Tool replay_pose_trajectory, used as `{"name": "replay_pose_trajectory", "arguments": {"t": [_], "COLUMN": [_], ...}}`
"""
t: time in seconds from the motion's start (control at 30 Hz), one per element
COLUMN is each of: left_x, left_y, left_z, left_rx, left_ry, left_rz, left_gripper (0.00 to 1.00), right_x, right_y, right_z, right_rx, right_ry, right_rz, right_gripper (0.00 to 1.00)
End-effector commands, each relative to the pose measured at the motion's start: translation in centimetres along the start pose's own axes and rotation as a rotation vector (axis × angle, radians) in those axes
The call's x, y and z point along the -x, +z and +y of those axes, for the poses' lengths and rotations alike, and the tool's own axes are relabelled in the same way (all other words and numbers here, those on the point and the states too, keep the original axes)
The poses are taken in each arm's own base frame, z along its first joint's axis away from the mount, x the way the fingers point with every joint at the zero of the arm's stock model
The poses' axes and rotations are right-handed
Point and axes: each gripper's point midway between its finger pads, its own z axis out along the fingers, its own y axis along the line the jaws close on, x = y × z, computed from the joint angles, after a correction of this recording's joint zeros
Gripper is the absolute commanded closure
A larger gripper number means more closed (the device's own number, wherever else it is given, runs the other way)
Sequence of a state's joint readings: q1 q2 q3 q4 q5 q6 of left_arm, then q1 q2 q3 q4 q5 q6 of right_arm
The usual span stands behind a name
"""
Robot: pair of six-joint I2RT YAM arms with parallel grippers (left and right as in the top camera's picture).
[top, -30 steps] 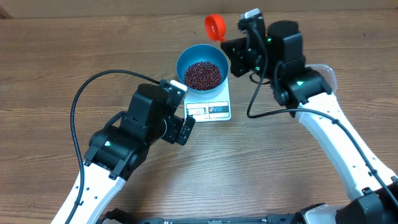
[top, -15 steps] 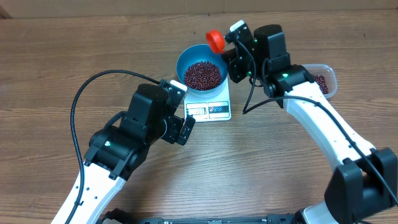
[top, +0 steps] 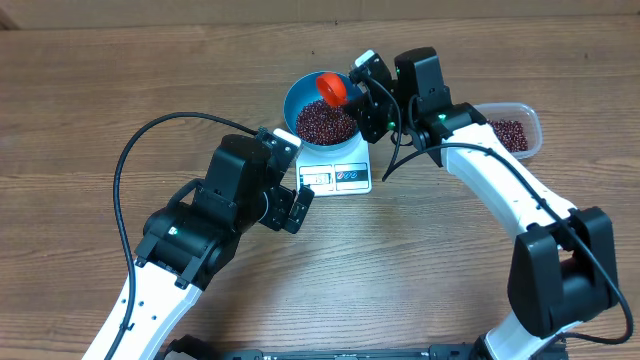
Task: Scoop item into bowl and weigh 150g on scale
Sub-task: 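Tilt the orange cup over the blue bowl to pour beans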
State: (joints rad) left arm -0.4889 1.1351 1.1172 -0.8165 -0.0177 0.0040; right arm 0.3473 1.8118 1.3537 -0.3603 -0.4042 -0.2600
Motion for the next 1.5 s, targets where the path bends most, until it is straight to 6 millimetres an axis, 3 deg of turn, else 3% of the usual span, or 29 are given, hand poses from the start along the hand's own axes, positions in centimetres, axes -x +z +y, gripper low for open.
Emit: {"name": "replay_pose_trajectory", "arguments": {"t": [0.0, 0.4, 0.6, 1.23, 1.47], "left_x": [0.6, 0.6, 0.6, 0.6, 0.6], "left_y": [-0.6, -0.6, -0.6, -0.6, -0.6], "left_z": [0.0, 0.0, 0.0, 0.0, 0.0], "left_rx": [-0.010, -0.010, -0.010, -0.010, -0.010], "left_ry": [0.011, 0.011, 0.011, 0.011, 0.011], "left_rz": [-0.024, -0.024, -0.024, -0.024, -0.024], "left_gripper": [0.00, 0.01, 0.00, 0.00, 0.00], "right_x": [-0.5, -4.4, -4.5, -5.2, -3.4], "right_y": [0.8, 3.5, 3.6, 3.5, 2.2], "right_z": [0.0, -2.8, -3.4, 0.7, 1.7], "right_rx": [0.018, -0.088, -0.123, 0.101, 0.230], "right_ry": [0.000, 0.053, 0.068, 0.108, 0.124], "right_rz": [0.010, 0.117, 0.123, 0.141, 0.065], "right_gripper": [0.96, 0.96, 0.96, 0.96, 0.96]}}
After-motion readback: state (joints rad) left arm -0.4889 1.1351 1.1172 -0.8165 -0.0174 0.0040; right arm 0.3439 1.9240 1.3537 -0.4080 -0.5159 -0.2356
